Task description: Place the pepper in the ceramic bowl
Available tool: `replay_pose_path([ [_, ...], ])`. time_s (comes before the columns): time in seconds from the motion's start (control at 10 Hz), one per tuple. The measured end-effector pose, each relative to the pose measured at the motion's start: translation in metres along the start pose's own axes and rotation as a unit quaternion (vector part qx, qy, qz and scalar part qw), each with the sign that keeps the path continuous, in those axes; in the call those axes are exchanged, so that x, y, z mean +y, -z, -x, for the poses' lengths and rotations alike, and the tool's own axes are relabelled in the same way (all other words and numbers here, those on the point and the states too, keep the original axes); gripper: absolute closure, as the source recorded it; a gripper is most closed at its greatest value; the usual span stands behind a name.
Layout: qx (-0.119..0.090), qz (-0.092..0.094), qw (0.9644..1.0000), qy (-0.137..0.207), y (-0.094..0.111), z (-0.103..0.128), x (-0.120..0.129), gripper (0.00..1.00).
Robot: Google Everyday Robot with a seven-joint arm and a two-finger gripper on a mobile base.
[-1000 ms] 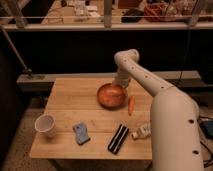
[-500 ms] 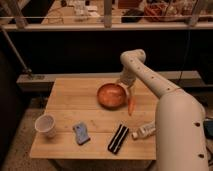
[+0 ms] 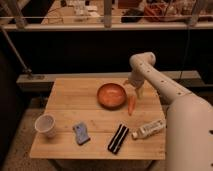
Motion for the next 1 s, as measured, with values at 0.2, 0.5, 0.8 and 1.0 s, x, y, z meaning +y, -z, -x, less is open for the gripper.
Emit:
replay_pose_path([
  [0.2,0.000,0.006,0.9999,-0.014,-0.011,-0.004,0.010,0.20],
  [0.5,0.001,0.019,0.9991,-0.037,-0.029,-0.013,0.026,0.20],
  [0.8,0.003,0.030,0.9979,-0.056,-0.040,-0.025,0.041,0.20],
  [1.0,-0.002,0.039,0.9975,-0.059,-0.049,-0.023,0.045,0.20],
])
